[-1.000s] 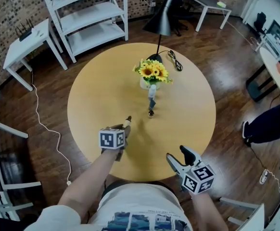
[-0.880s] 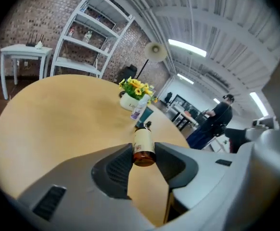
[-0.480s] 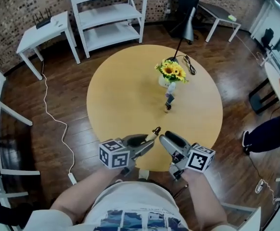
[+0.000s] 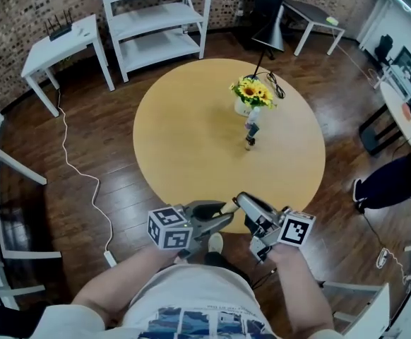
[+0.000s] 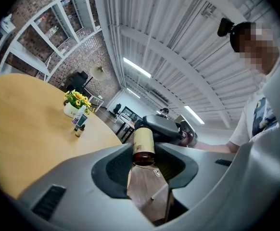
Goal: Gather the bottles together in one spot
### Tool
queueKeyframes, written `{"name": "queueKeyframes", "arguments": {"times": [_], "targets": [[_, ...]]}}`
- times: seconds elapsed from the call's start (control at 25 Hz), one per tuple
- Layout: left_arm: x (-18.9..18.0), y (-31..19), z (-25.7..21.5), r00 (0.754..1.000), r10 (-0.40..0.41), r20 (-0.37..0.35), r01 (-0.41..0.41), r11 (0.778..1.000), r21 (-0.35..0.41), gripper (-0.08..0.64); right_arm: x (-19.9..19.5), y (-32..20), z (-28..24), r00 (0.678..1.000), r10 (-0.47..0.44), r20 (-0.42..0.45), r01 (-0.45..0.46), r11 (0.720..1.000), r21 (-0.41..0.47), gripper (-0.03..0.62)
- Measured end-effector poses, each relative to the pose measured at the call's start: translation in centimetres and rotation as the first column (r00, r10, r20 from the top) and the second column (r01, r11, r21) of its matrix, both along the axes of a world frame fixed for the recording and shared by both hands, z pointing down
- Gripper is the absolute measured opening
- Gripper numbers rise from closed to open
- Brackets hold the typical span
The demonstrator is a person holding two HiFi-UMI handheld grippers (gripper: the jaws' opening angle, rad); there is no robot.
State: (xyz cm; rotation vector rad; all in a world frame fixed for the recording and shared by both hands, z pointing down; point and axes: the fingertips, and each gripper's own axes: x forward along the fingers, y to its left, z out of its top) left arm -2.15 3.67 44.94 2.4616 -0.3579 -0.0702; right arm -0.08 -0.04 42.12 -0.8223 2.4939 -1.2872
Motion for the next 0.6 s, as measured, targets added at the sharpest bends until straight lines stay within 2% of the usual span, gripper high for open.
{"name": "queueKeyframes", "arguments": {"times": [0.08,0.16,0.24,0.32,0.4,0.52,0.6], "targets": [[0.0,1.0,0.4,1.000,0.011,0.012,-0.011,1.000,-0.003,0.152,0.0,1.1,0.1,0.999,0.003,-0.037,-0.003,1.000,0.014,0.061],[0.0,1.5,1.1,0.998,0.011,0.055,-0.011,1.000,0.005,0.155,0.2,1.8,0.5,0.997,0.010,-0.076,-0.008,1.000,0.026,0.061],[-0.4,1.3,2.5,0.992,-0.009,0.128,0.008,1.000,0.012,0.156,0.9,1.5,1.2,0.991,0.039,-0.127,-0.034,0.999,0.042,0.061],[-1.2,0.9,4.2,0.975,-0.043,0.220,0.041,0.999,0.012,0.156,2.0,0.5,2.2,0.977,0.081,-0.198,-0.069,0.995,0.067,0.061],[-1.9,0.7,5.4,0.953,-0.065,0.297,0.065,0.998,0.012,0.156,3.6,-0.9,3.4,0.949,0.125,-0.291,-0.097,0.989,0.108,0.061],[-2.5,-0.2,6.2,0.924,-0.090,0.372,0.089,0.996,0.018,0.156,6.2,-3.9,5.2,0.883,0.192,-0.427,-0.122,0.975,0.187,0.061],[-2.7,-1.5,6.7,0.901,-0.114,0.417,0.117,0.993,0.019,0.155,7.7,-6.3,6.5,0.844,0.227,-0.486,-0.131,0.966,0.224,0.061]]}}
